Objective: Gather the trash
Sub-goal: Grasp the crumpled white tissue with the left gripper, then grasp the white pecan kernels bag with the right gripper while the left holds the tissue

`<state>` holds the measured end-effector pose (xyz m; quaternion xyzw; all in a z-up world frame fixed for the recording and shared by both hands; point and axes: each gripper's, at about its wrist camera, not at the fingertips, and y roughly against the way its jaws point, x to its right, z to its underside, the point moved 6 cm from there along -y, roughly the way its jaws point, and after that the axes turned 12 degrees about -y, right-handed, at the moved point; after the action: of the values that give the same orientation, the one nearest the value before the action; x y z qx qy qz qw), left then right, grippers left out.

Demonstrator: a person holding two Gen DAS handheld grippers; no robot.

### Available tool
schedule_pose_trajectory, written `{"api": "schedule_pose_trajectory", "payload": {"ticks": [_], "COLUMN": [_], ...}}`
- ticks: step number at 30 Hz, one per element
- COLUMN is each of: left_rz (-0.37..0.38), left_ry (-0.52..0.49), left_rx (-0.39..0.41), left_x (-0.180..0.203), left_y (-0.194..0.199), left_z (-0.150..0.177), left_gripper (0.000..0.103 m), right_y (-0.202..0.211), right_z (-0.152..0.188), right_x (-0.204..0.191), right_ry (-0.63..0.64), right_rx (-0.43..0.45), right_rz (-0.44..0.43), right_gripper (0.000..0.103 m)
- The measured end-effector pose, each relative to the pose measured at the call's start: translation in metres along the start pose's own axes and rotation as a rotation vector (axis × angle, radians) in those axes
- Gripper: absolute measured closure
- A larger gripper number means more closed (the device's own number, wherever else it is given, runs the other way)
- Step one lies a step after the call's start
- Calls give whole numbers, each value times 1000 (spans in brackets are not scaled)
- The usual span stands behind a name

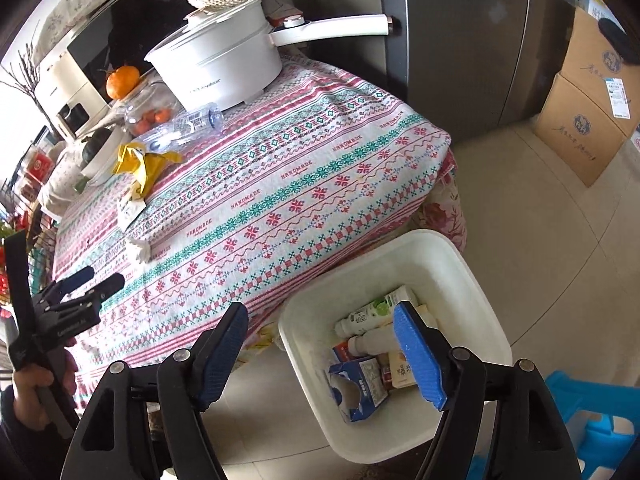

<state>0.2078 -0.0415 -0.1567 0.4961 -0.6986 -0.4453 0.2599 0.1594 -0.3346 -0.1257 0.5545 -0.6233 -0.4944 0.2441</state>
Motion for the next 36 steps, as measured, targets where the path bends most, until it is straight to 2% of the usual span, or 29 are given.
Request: {"api": "schedule_pose_trajectory", "payload": {"ticks": [3,6,10,12,13,14,15,16,20,30,36], "left_rz": [10,7,7,6,5,7,10,6,3,50,33], "left_ry": [29,46,60,64,61,54,44,32,22,177,214], "left_rx": [1,6,-8,-1,3,14,28,37,80,132,162], "left_x": [-6,-10,-13,-13,-13,-13,-12,-14,-24,-86,-111], "left_y": [-16,-28,-40,-39,-37,-33,-27,-22,6,50,77], "left_z": [-4,-8,-9,-9,-10,-12,-14,-18,-17,9,23], "left_gripper": [17,29,61,65,70,77,92,94,94,95,95], "right_y": [-4,-6,-8,-10,-10,-11,-11,-11,-12,-25,-41], "right_z": [2,3,1,1,1,0,0,-1,-2,4,3], "right_x": [0,2,6,7,7,7,7,5,-6,-58,-105], "right_ry": [5,-2,-17,-23,-25,-26,-26,-26,-23,43,62], "right_rx": [-8,-14,-17,-19,-20,-21,-21,-20,-16,-32,-66], "right_rz": [8,16,26,30,32,33,34,34,22,-6,-47], "right_gripper": [26,26,26,26,26,26,26,26,26,26,26]}}
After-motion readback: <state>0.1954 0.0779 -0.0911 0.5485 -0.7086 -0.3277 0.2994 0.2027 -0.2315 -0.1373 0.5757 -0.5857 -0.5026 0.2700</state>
